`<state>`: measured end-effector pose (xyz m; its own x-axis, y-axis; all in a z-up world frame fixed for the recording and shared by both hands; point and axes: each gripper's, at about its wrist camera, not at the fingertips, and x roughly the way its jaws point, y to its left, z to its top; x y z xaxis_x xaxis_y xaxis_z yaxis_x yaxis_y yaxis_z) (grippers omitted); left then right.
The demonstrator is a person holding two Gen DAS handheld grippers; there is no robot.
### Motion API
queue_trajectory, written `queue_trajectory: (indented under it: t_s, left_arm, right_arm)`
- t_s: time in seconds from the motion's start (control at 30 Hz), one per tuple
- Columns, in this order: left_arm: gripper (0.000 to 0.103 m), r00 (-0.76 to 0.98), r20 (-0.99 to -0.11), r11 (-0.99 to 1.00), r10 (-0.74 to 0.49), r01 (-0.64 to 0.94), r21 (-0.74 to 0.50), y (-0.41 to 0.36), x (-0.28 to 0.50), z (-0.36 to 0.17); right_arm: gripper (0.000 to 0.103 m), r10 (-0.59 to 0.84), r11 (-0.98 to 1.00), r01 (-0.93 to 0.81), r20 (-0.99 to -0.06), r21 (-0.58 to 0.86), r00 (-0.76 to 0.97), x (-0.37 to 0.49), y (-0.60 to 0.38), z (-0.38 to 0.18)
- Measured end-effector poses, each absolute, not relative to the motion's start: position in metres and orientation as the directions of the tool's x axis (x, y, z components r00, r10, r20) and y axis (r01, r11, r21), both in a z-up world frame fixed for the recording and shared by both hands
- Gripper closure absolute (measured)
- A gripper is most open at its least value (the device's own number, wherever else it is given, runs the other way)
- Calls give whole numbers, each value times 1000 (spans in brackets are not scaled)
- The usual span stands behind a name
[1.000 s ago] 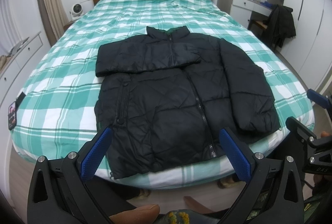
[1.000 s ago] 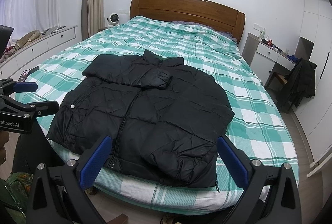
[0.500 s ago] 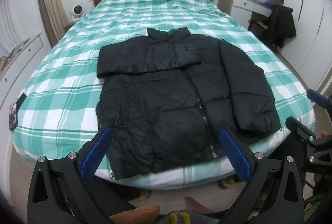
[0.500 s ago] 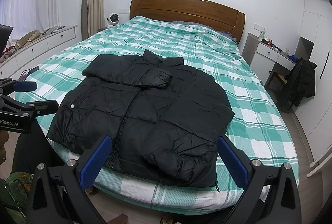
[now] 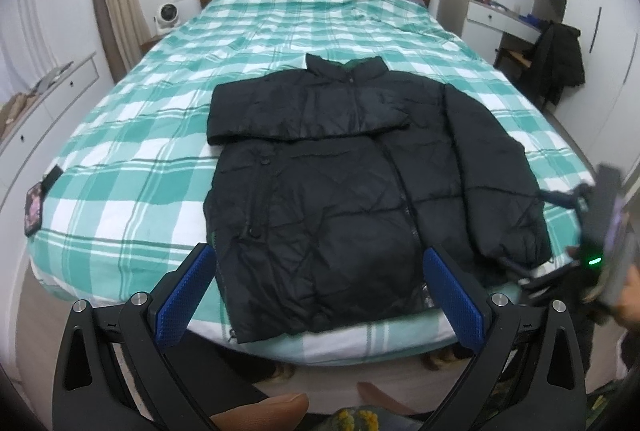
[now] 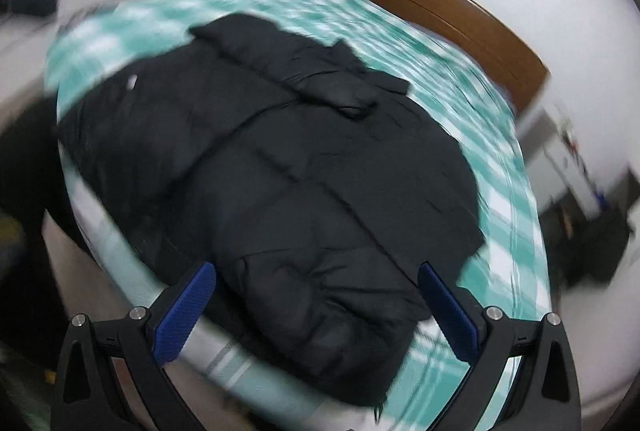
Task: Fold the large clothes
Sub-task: 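Grasp the jacket sleeve with the right gripper and lift it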
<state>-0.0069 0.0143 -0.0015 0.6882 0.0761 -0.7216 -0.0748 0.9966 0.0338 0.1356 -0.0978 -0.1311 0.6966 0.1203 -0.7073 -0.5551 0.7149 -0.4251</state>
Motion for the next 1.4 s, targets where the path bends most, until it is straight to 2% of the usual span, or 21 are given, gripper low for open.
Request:
queue_trajectory:
  t_s: [0.1, 0.2, 0.23, 0.27, 0.3, 0.37, 0.5, 0.63, 0.77, 0.87, 0.93, 1.07, 1.23, 1.27, 1.3, 1.37, 1.4]
  left_arm:
    - [0, 675, -735, 997, 64, -83, 10, 17, -3, -6]
    - [0, 665, -743, 996, 69, -83, 18, 17, -2, -6]
    - [0, 662, -746, 997, 69, -81, 20, 17, 0, -7]
    - [0, 648, -759, 997, 70, -78, 26, 16, 1, -8]
    - [0, 642, -764, 997, 67, -74, 25, 15, 3, -10]
    - [0, 641, -765, 997, 65, -68, 28, 13, 6, -11]
    - [0, 650, -757, 998, 63, -55, 37, 10, 7, -9]
    - [0, 647, -760, 997, 65, -65, 30, 13, 7, -9]
    - [0, 643, -763, 996, 66, -85, 15, 20, 8, -10]
    - [0, 651, -757, 996, 66, -86, 12, 21, 9, -10]
    - [0, 654, -753, 997, 67, -82, 17, 20, 9, -9]
    - [0, 650, -757, 997, 72, -73, 32, 17, 11, -12]
    - [0, 623, -777, 996, 86, -61, 62, 7, 19, -18]
    - [0, 621, -779, 996, 88, -56, 68, 4, 20, -19]
    - [0, 621, -778, 996, 92, -51, 77, 1, 22, -19]
    - [0, 622, -777, 995, 95, -47, 84, -2, 23, -20]
    - [0, 619, -780, 996, 93, -44, 83, -4, 24, -21]
  right_arm:
    - [0, 95, 710, -543, -703, -449, 705, 153, -94, -152]
    - [2, 137, 764, -535, -720, -361, 681, 164, -100, -147]
    - [20, 166, 776, -541, -724, -323, 669, 164, -103, -141]
    - [58, 203, 785, -553, -728, -279, 655, 164, -105, -134]
    - [74, 214, 793, -550, -724, -264, 656, 163, -107, -125]
    - [83, 221, 808, -524, -685, -270, 695, 156, -111, -107]
    - [90, 259, 881, -433, -571, -191, 779, 156, -148, -41]
    - [98, 165, 971, -224, -443, -84, 881, 172, -232, 29]
    - [98, 22, 999, -34, -403, -20, 915, 186, -314, 59]
    - [103, -76, 994, 101, -419, 39, 905, 195, -378, 59]
    - [103, -165, 976, 209, -431, 56, 887, 201, -421, 52]
    - [103, -255, 934, 343, -493, 97, 832, 207, -482, 23]
    - [102, -274, 911, 401, -581, 99, 766, 195, -512, -28]
    - [98, -268, 907, 407, -602, 105, 752, 194, -511, -37]
    - [89, -257, 903, 413, -622, 117, 739, 194, -509, -46]
    - [33, -173, 894, 402, -674, 198, 718, 190, -502, -65]
    - [26, -73, 879, 370, -682, 301, 727, 189, -496, -80]
